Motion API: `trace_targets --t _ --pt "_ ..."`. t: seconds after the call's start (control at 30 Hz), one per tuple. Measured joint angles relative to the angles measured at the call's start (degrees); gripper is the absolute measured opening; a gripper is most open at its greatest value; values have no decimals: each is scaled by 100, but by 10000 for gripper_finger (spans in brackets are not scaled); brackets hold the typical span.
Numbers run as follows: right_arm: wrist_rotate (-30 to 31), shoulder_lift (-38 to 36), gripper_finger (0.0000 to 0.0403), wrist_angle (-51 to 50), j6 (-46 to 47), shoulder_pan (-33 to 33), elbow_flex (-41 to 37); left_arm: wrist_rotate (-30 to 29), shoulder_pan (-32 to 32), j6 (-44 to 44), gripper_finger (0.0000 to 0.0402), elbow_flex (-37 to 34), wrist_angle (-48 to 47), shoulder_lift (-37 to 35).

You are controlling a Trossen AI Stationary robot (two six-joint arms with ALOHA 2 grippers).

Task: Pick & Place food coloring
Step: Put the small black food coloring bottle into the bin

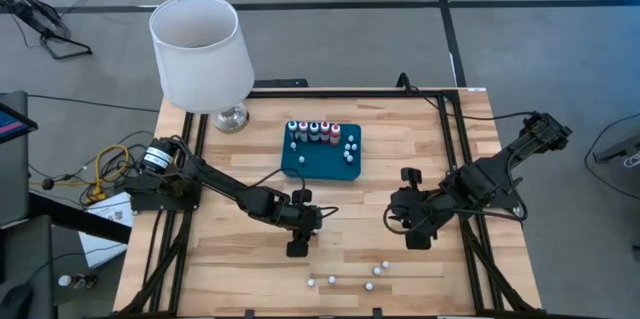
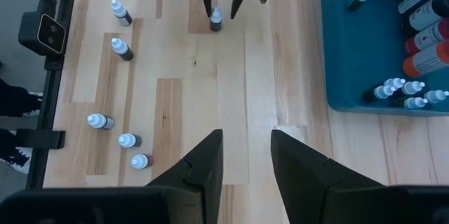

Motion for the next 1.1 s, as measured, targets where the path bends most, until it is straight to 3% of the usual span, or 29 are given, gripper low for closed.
trace_targets --t 0.53,1.1 --pt "-2 -2 111 0 0 1 0 35 5 42 64 0 5 0" --pt "-3 0 111 0 0 0 0 310 94 -243 57 0 96 -24"
